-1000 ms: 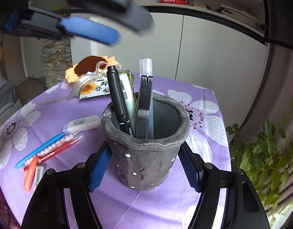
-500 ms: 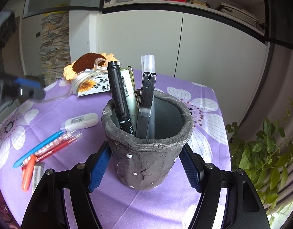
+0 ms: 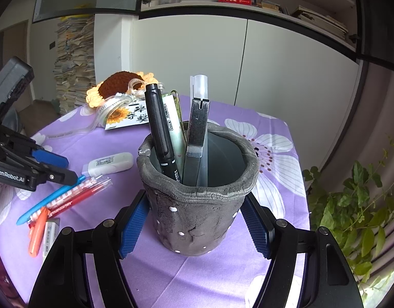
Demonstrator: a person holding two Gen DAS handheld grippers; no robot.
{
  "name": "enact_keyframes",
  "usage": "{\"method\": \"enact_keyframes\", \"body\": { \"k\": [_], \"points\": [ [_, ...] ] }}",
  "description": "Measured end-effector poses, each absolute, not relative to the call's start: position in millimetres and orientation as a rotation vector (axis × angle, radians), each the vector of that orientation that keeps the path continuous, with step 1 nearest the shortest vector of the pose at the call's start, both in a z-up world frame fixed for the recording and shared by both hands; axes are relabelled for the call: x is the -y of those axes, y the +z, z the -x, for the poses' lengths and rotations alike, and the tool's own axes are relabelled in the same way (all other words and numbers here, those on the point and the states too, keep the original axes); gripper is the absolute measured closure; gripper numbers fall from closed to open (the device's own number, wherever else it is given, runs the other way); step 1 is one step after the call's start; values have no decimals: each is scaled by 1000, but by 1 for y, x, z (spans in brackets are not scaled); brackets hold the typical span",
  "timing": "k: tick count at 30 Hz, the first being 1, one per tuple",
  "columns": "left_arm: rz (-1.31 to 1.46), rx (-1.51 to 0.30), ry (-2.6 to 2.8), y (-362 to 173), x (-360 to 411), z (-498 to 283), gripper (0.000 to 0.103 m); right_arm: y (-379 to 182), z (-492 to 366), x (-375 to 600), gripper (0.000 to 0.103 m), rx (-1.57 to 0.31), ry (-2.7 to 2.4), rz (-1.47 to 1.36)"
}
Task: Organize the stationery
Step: 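Grasp the blue pen from the pen row with the left gripper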
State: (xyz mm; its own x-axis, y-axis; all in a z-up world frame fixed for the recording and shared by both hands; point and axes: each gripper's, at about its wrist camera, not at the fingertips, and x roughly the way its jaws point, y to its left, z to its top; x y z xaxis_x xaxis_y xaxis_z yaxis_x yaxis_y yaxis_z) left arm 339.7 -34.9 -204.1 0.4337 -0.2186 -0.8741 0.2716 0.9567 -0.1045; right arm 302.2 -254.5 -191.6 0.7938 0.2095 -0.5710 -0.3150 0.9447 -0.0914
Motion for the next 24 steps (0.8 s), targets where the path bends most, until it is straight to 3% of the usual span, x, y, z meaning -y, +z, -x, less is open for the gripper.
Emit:
{"method": "enact_keyframes", "body": {
  "k": [24],
  "points": [
    [-144, -1083, -283, -212, 53, -337, 67, -191, -305, 258, 31, -596, 286, 178]
  ]
}}
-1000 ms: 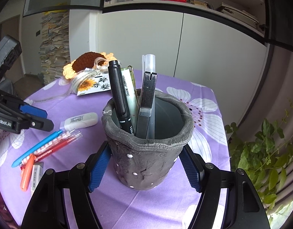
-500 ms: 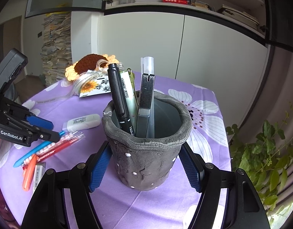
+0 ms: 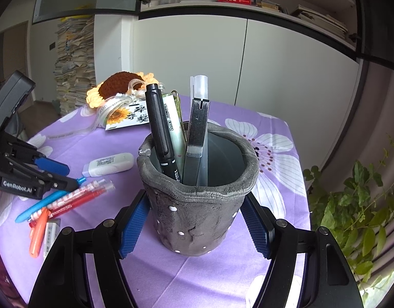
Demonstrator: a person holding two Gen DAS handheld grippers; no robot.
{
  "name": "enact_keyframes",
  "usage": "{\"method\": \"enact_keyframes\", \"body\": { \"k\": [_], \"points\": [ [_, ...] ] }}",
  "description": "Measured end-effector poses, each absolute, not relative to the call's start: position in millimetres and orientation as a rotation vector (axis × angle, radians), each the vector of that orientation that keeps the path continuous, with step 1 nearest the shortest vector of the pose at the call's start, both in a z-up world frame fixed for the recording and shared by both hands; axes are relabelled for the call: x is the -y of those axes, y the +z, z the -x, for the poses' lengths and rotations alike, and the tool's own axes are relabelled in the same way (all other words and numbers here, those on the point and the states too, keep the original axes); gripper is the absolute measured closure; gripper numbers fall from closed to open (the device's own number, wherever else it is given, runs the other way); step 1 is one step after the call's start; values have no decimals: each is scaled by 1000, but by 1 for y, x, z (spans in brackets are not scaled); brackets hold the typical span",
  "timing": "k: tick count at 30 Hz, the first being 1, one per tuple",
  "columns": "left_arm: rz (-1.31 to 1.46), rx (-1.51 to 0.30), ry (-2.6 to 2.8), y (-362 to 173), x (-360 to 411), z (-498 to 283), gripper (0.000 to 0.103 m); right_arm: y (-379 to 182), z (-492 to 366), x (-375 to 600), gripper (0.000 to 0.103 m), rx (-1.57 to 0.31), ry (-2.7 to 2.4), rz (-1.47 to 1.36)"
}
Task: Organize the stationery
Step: 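Grasp the blue pen from the pen row with the left gripper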
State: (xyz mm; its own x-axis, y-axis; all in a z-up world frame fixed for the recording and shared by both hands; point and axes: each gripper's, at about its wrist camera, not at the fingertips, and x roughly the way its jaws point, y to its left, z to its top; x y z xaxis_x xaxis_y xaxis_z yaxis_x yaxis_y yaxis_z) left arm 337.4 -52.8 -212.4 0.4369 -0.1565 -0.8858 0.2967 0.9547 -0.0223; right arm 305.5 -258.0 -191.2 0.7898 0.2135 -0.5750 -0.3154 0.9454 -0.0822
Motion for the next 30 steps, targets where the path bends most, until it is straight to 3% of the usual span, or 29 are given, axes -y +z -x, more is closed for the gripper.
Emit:
{"method": "enact_keyframes", "body": {
  "k": [3, 5, 30],
  "points": [
    [-193, -1067, -292, -214, 62, -335, 76, -191, -306, 258, 31, -596, 286, 179],
    [-195, -1070, -317, -214, 63, -334, 89, -191, -306, 258, 31, -596, 286, 178],
    [-65, -1023, -242, -189, 10, -331, 92, -192, -304, 255, 31, -591, 291, 192]
  ]
}}
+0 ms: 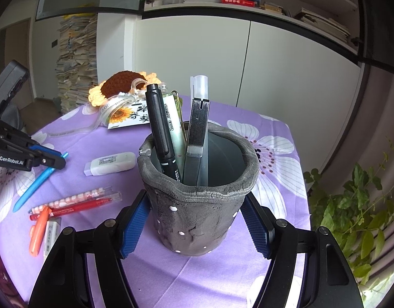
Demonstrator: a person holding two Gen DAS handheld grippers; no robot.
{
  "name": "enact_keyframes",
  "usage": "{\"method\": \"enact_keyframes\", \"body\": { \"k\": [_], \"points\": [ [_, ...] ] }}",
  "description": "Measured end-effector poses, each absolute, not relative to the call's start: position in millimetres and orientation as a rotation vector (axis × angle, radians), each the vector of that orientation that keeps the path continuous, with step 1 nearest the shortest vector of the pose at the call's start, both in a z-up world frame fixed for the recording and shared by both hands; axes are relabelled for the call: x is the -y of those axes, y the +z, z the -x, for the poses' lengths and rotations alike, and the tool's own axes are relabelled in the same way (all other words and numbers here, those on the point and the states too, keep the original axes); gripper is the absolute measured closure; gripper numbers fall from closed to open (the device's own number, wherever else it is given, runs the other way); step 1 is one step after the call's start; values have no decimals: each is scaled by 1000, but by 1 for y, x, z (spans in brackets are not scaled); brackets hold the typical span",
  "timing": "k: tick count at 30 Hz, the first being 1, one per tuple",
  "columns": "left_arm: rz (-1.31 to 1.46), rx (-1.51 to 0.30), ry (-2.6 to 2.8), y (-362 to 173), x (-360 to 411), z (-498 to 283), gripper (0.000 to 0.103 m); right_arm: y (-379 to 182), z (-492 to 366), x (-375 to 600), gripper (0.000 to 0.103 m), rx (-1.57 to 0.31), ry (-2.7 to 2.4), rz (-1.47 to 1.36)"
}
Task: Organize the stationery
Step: 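Grasp the blue pen from the pen row with the left gripper, then carry the blue pen over the cup and drop it in with the left gripper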
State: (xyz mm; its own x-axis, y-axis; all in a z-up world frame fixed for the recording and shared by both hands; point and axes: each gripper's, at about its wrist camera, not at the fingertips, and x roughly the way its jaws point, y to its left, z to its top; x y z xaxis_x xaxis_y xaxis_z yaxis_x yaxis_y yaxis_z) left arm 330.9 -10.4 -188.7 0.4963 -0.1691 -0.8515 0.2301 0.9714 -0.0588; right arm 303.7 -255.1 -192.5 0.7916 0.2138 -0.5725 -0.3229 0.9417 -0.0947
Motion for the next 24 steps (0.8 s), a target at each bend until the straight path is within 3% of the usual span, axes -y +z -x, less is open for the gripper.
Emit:
{"method": "enact_keyframes", "body": {
  "k": [16, 24],
  "points": [
    [-50, -789, -360, -96, 20, -296, 92, -192, -304, 257, 31, -595, 292, 183],
    [-37, -606, -519, -34, 70, -288, 92, -192, -303, 256, 31, -595, 292, 183]
  ]
}}
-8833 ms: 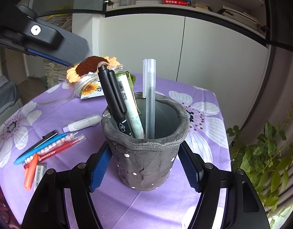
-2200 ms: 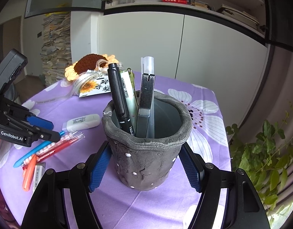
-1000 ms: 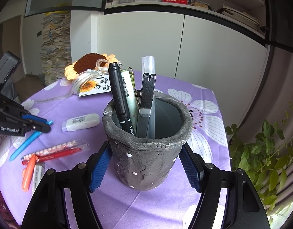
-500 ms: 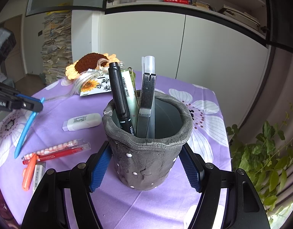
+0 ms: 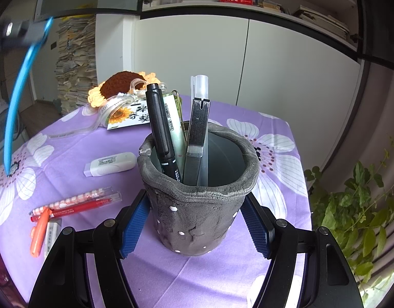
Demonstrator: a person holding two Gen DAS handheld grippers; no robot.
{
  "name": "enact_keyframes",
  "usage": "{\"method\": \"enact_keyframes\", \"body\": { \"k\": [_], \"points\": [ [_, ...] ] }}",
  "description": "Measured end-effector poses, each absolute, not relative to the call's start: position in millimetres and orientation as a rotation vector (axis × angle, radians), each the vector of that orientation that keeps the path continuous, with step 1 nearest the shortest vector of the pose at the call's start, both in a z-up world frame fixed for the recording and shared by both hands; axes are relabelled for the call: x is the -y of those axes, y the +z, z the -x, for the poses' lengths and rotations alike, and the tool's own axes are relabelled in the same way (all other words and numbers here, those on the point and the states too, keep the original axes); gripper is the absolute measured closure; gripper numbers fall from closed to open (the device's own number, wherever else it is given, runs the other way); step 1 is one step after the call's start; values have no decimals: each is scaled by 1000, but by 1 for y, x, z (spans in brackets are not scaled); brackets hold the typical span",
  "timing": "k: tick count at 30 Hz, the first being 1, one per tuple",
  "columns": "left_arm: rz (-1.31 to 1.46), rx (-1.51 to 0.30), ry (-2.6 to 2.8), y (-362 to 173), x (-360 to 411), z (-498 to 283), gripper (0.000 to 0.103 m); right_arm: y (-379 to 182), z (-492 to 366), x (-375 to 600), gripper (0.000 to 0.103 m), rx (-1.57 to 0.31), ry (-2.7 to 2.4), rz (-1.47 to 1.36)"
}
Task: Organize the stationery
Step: 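Carry the blue pen over the cup and drop it in with the left gripper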
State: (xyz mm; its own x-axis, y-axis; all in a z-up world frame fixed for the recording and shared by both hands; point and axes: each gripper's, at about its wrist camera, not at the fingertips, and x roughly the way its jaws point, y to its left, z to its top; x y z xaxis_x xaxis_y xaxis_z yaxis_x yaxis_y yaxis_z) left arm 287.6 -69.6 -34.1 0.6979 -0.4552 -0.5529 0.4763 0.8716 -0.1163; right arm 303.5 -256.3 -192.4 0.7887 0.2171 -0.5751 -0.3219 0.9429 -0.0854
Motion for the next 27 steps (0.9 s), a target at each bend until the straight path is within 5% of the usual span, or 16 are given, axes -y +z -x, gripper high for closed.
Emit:
{"method": "enact_keyframes", "body": {
  "k": [8, 27],
  "points": [
    [-1, -486, -631, -21, 132, -309, 91, -192, -304, 257, 31, -596, 291, 182],
    [23, -521, -670, -58, 171, -351, 91, -192, -306, 258, 31, -601, 296, 174]
  ]
}}
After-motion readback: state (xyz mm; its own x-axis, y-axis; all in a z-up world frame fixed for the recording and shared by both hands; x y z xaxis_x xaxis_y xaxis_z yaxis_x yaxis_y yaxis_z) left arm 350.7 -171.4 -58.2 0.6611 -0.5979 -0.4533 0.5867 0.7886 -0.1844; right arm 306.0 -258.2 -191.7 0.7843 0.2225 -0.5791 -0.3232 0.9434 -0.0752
